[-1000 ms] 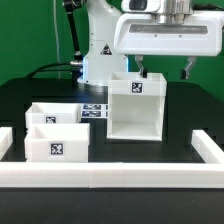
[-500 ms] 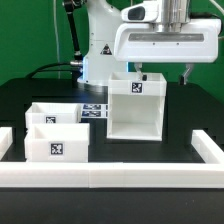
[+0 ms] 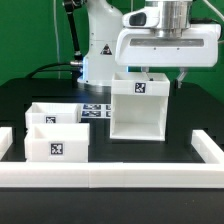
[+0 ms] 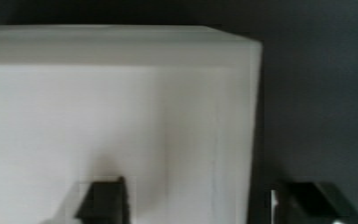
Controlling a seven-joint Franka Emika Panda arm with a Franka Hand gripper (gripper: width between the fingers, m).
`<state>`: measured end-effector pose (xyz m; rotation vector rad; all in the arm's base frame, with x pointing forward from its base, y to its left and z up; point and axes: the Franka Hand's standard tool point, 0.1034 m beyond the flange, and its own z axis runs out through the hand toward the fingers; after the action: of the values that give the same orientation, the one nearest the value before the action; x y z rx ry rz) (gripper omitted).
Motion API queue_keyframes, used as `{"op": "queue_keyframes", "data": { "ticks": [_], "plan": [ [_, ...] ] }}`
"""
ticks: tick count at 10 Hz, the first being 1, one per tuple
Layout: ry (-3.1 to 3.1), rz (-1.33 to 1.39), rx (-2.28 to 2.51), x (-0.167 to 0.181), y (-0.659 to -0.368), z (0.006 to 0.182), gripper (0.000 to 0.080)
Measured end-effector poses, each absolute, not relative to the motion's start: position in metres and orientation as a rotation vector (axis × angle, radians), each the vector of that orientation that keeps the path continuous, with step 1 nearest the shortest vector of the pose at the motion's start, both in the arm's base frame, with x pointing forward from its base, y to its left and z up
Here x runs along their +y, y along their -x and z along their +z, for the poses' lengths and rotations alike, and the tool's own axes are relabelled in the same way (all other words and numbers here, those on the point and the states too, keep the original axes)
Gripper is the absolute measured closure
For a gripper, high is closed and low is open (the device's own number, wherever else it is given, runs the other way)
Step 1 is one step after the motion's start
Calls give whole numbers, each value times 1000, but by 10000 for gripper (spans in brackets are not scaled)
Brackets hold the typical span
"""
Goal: Assemble drawer
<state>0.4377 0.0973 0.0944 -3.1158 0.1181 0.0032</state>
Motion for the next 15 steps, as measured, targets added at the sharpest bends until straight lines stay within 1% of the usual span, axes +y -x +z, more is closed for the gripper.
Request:
{"op": "queue_keyframes", "data": {
  "ticks": [1, 2, 3, 4, 10, 13, 15],
  "plan": [
    [3116, 3, 118, 97, -438, 94, 574],
    [3116, 3, 118, 97, -438, 94, 706],
    [3116, 3, 118, 97, -438, 94, 706],
    [3116, 3, 118, 97, -438, 94, 763],
    [3116, 3, 113, 97, -439, 94, 763],
    [3105, -38, 65, 93, -480, 95, 762],
    [3095, -87, 58, 90, -515, 95, 762]
  ]
}}
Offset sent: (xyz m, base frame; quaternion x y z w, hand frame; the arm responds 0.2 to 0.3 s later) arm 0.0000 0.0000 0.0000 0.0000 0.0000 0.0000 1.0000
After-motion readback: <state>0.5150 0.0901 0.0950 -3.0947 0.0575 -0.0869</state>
